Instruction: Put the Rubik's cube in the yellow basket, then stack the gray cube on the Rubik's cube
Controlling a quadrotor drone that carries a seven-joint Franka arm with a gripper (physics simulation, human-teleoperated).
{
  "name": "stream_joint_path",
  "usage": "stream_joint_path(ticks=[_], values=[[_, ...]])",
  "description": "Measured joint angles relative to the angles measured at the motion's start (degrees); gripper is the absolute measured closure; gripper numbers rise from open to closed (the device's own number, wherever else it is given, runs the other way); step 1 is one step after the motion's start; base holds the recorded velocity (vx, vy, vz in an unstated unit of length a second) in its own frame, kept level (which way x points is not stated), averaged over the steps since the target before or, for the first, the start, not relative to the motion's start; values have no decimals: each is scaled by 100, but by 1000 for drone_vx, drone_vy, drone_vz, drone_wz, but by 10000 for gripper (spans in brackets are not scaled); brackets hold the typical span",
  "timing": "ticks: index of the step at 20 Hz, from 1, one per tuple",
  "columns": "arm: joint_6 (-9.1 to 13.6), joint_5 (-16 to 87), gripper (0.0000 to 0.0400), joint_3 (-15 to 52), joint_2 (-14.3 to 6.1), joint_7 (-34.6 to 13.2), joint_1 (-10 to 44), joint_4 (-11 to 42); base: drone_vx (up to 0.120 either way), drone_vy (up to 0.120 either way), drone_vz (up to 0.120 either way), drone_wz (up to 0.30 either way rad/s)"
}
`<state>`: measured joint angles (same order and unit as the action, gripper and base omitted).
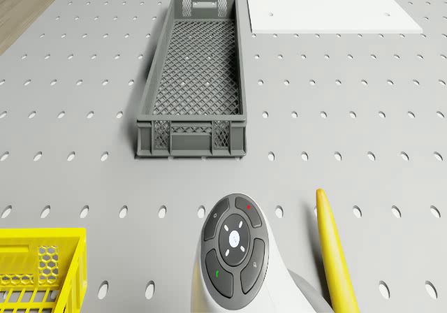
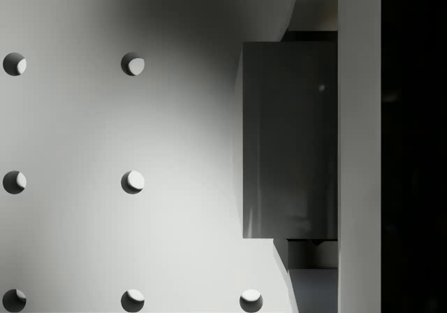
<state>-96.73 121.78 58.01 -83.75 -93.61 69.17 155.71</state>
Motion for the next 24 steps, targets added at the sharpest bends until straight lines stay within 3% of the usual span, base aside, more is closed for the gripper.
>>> stream_joint_path(ticks=[9, 15, 24], values=[[141, -123, 148, 154, 35, 25, -86, 106, 0, 0, 4, 0], [308, -381, 149, 439, 31, 27, -170, 263, 0, 7, 120, 0], [380, -491, 150, 561, 37, 27, -203, 323, -116, 120, 98, 0]])
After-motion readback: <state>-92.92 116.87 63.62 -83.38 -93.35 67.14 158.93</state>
